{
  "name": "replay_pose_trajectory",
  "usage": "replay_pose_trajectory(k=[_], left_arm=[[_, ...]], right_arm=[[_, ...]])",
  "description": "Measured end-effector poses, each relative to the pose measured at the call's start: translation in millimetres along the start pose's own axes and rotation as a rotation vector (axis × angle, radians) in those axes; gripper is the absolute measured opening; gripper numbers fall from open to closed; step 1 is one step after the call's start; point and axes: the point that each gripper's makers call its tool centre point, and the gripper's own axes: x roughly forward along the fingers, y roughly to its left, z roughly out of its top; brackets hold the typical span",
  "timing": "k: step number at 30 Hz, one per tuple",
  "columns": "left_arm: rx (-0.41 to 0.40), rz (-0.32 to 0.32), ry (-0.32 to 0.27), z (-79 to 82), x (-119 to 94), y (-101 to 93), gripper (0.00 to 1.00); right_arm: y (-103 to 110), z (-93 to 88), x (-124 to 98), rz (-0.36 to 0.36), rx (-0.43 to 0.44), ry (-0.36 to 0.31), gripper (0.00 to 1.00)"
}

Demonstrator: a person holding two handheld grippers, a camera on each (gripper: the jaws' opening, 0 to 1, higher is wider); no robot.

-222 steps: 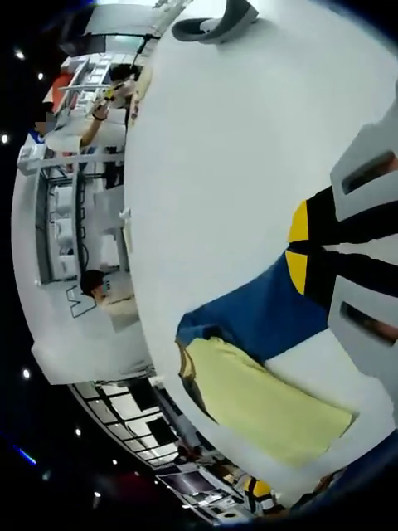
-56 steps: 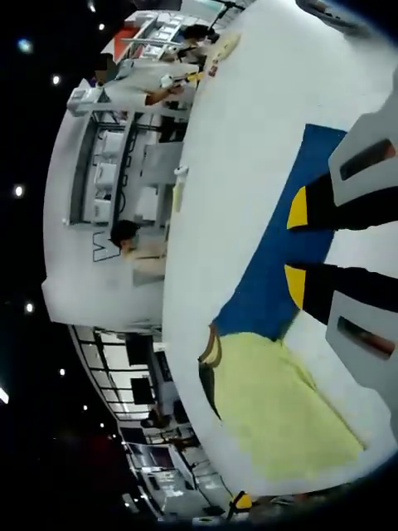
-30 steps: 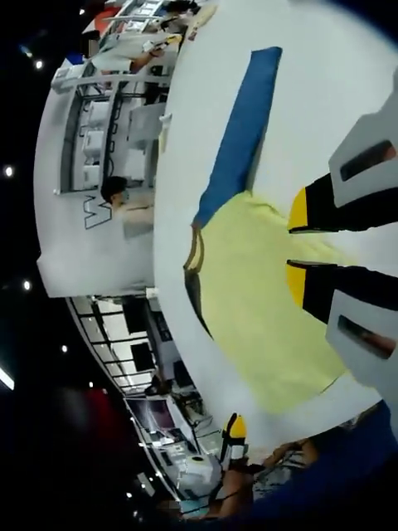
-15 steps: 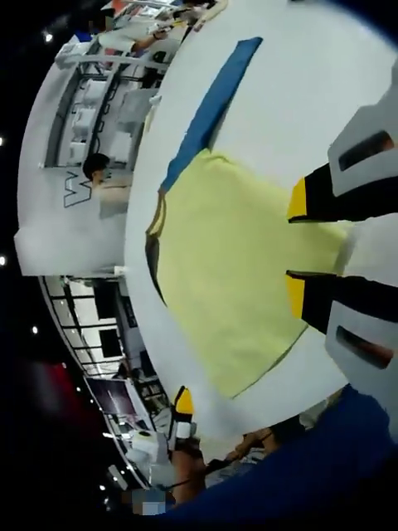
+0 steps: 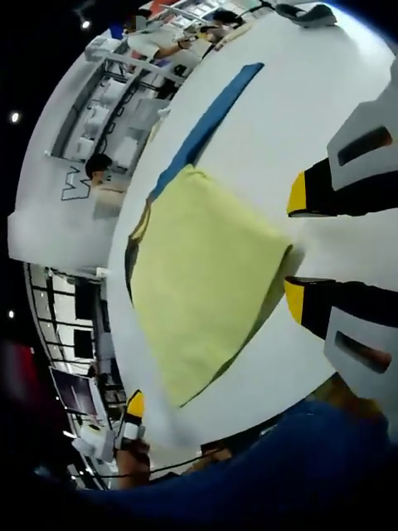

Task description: Fold the garment on the visible template until the final outline fits inside the template.

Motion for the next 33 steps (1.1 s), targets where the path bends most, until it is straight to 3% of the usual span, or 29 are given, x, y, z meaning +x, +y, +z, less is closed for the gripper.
replay_pose_trajectory(k=[3, 9, 14, 18, 23, 33], left_arm=[[-0.001, 0.004, -0.005, 4.3, -1.3, -0.2, 0.18], [0.011, 0.005, -0.004, 4.6, -0.3, -1.0, 0.18], [0.02, 0.004, 0.002, 5.9, -2.6, -2.5, 0.18], [0.022, 0.008, 0.003, 5.0, -2.7, -1.6, 0.18], [0.014, 0.012, 0.0, 4.9, -1.8, -5.6, 0.18], [0.014, 0.003, 0.001, 6.9, 3.0, -11.3, 0.18]], right_arm=[[-1.1, 4.5, 3.3, -0.022, -0.049, -0.018, 0.21], [-9.2, 16.2, 13.4, -0.044, -0.032, -0.058, 0.17], [-24.0, 31.2, 12.9, -0.079, -0.011, -0.105, 0.0], [-27.7, 43.2, 7.3, -0.083, -0.018, -0.127, 0.0], [-23.0, 46.2, -2.3, -0.069, -0.079, -0.106, 0.0], [-32.6, 58.8, -16.7, -0.086, -0.432, -0.058, 0.0]])
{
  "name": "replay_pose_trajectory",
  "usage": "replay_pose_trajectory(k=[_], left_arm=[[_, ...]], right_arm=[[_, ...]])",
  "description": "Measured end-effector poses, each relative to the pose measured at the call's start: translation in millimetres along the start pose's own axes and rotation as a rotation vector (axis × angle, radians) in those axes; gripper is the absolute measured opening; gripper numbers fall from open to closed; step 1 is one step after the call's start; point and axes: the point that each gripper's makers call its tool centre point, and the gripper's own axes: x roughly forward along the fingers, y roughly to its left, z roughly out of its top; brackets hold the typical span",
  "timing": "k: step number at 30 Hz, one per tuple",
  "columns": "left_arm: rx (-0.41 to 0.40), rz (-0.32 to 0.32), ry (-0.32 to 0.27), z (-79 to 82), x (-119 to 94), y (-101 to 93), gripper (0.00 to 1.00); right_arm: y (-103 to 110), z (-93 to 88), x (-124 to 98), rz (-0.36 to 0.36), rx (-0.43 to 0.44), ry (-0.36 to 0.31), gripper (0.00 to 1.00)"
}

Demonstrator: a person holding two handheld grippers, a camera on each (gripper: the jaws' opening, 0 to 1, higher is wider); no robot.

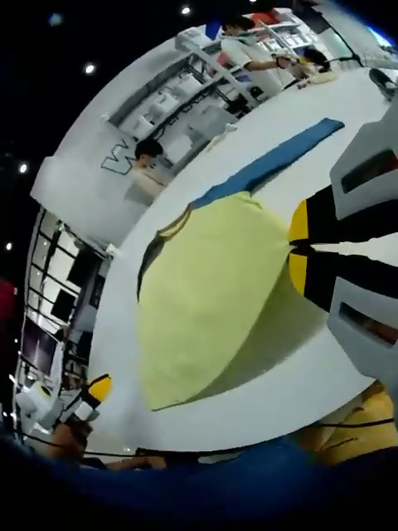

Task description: Fold the garment on the visible template until the final outline fits inside the template.

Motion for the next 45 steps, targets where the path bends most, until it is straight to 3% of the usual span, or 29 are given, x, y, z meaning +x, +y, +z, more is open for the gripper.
replay_pose_trajectory(k=[3, 5, 6, 11, 18, 23, 27, 35, 40, 45], left_arm=[[-0.003, -0.003, -0.003, 1.2, 2.7, 0.4, 0.18], [-0.004, -0.005, -0.008, 2.3, 2.8, -1.8, 0.18], [-0.004, -0.006, -0.009, 2.8, 3.3, -2.4, 0.18], [-0.002, -0.012, -0.01, 2.4, 3.3, -2.2, 0.18], [0.0, -0.006, -0.004, 1.0, 1.1, -1.4, 0.18], [0.004, -0.008, -0.006, 3.1, 2.1, -1.1, 0.18], [0.004, -0.009, -0.014, 5.8, 2.8, -2.3, 0.18], [0.006, -0.011, -0.013, 6.8, 3.4, -3.4, 0.18], [0.007, -0.016, -0.007, 6.4, 4.9, -6.4, 0.18], [0.01, -0.022, -0.006, 7.6, 7.2, -8.2, 0.18]], right_arm=[[0.9, -1.7, 0.5, 0.001, 0.019, 0.0, 0.0], [3.4, -8.8, 2.8, -0.003, 0.082, 0.005, 0.0], [7.4, -20.5, 6.0, -0.004, 0.145, 0.039, 0.01], [9.8, -40.3, 10.1, -0.048, 0.245, 0.076, 0.2], [20.4, -55.2, 16.6, -0.046, 0.415, 0.093, 0.18], [17.1, -55.5, 20.4, -0.058, 0.462, 0.097, 0.0], [5.0, -59.6, 19.7, -0.083, 0.394, 0.104, 0.0], [-21.5, -50.6, -4.6, -0.132, 0.038, 0.105, 0.0], [-17.5, -48.5, -8.5, -0.115, -0.012, 0.103, 0.0], [7.6, -47.3, -10.8, -0.045, -0.076, 0.113, 0.0]])
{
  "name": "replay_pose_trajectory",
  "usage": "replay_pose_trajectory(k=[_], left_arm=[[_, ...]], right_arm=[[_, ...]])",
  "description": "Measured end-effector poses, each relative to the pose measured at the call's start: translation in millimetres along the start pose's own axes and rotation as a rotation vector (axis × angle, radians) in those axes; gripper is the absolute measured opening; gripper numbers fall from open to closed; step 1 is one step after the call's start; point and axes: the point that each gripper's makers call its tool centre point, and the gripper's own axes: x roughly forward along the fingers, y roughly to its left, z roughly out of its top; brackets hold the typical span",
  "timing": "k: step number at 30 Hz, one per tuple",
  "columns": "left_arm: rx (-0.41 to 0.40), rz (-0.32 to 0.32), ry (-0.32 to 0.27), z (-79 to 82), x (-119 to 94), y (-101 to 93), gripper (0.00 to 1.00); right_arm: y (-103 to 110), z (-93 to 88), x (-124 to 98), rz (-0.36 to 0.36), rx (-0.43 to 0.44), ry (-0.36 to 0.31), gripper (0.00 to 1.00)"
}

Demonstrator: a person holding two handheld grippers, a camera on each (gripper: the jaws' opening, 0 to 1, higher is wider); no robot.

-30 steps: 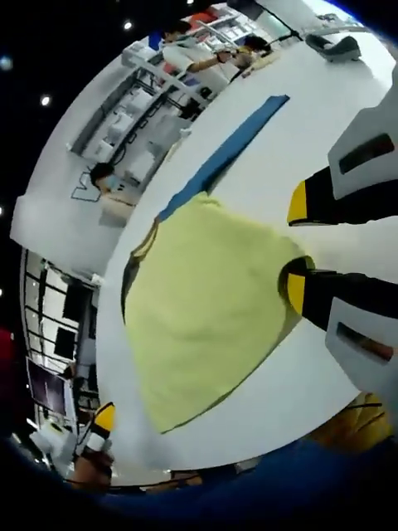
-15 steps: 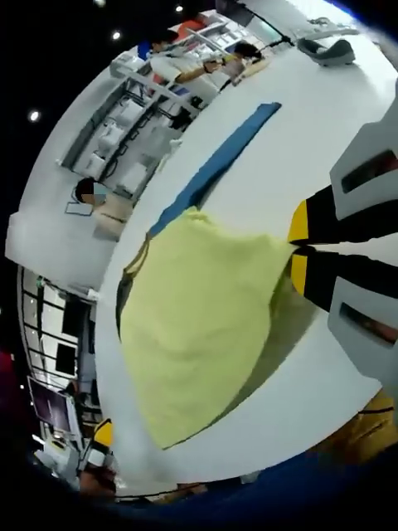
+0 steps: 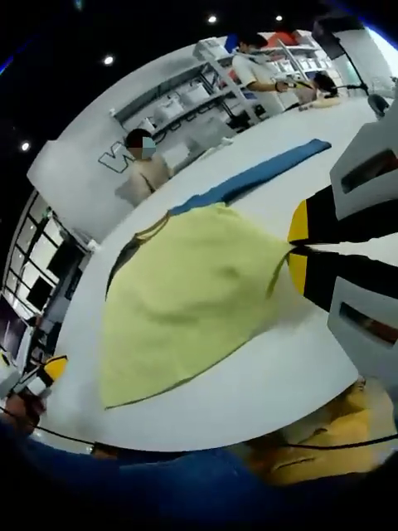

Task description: Fold the garment on the visible template until the final outline fits inside the template.

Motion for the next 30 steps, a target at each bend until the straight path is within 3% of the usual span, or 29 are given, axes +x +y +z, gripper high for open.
replay_pose_trajectory(k=[8, 12, 18, 20, 25, 30], left_arm=[[0.008, -0.011, 0.004, 0.1, 2.6, 1.5, 0.18], [0.009, -0.009, 0.002, -0.2, 2.6, 2.3, 0.18], [0.005, -0.007, -0.005, -0.5, 2.9, 3.9, 0.18], [0.006, -0.009, -0.006, 0.5, 3.1, 4.9, 0.18], [0.007, -0.012, -0.018, 6.2, 7.4, 9.5, 0.18], [-0.004, -0.031, -0.018, 13.5, 21.8, 16.5, 0.2]], right_arm=[[15.3, -20.1, 0.3, 0.035, 0.09, 0.053, 0.0], [13.8, -34.0, -10.8, 0.012, 0.181, 0.083, 0.0], [5.8, -44.4, -24.2, -0.028, 0.251, 0.1, 0.0], [4.2, -36.1, -28.3, -0.044, 0.323, 0.077, 0.0], [4.0, -16.4, -26.3, -0.052, 0.401, 0.042, 0.0], [18.0, 12.8, -19.2, -0.005, 0.375, 0.005, 0.0]])
